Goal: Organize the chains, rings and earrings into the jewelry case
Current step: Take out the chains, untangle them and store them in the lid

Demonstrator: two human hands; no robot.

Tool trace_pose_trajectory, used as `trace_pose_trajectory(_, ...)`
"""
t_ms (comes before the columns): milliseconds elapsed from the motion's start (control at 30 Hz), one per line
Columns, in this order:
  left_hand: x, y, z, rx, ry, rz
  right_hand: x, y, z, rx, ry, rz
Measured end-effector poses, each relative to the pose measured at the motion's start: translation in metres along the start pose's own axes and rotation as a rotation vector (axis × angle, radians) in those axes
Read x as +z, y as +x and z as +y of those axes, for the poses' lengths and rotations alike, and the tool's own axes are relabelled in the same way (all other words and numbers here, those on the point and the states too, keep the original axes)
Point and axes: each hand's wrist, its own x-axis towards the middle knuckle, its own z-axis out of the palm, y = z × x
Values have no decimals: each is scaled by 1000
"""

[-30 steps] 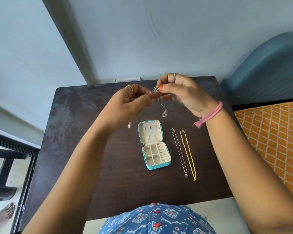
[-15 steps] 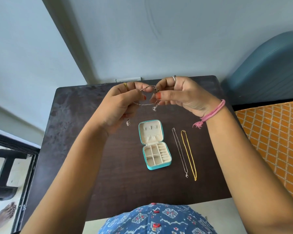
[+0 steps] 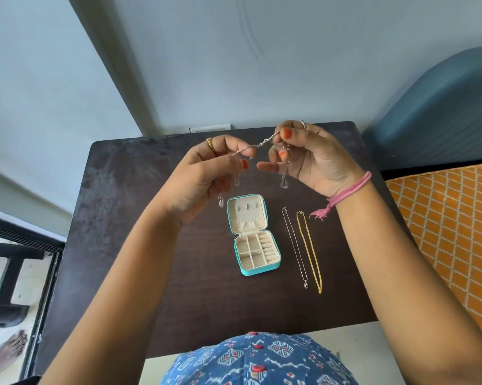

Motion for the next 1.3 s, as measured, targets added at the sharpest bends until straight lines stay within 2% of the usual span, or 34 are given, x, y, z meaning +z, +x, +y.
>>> trace_pose_trajectory(100, -2, 0, -4, -6, 99, -15, 2, -2, -5, -3, -66, -27)
trace_pose_trajectory(233, -2, 0, -6, 17, 65, -6, 4, -4, -14, -42, -114, -14)
trace_pose_trajectory(333, 2, -2, -5, 45, 89, 9, 7, -6, -17, -76, -133, 80)
trace_pose_trajectory(467, 3, -4, -6, 74, 161, 65, 10, -9, -23, 11, -200, 223)
trace_pose_trajectory(567, -1, -5, -6, 103, 189, 135, 3, -12, -29, 50, 3, 337)
trace_pose_trajectory(633, -6, -5, -7, 128, 298, 170, -3, -16, -32, -9, 214, 375)
trace_pose_trajectory(700, -8, -7, -10, 128, 491, 180, -9, -20, -33, -57, 308, 398)
trace_pose_trajectory(833, -5, -6, -18, 140, 823, 222, -16, -25, -33, -77, 311, 422)
trace_pose_trajectory(933, -4, -4, -26, 235, 1032, 230, -16, -27, -34, -71, 309, 407)
trace_pose_trajectory(1133, -3, -2, -52, 267, 1170, 224, -6, -29, -40, -154, 293, 273)
trace_pose_trajectory(1300, 1, -3, -68, 227, 1204, 211, 7, -23, -49, -182, 154, 293)
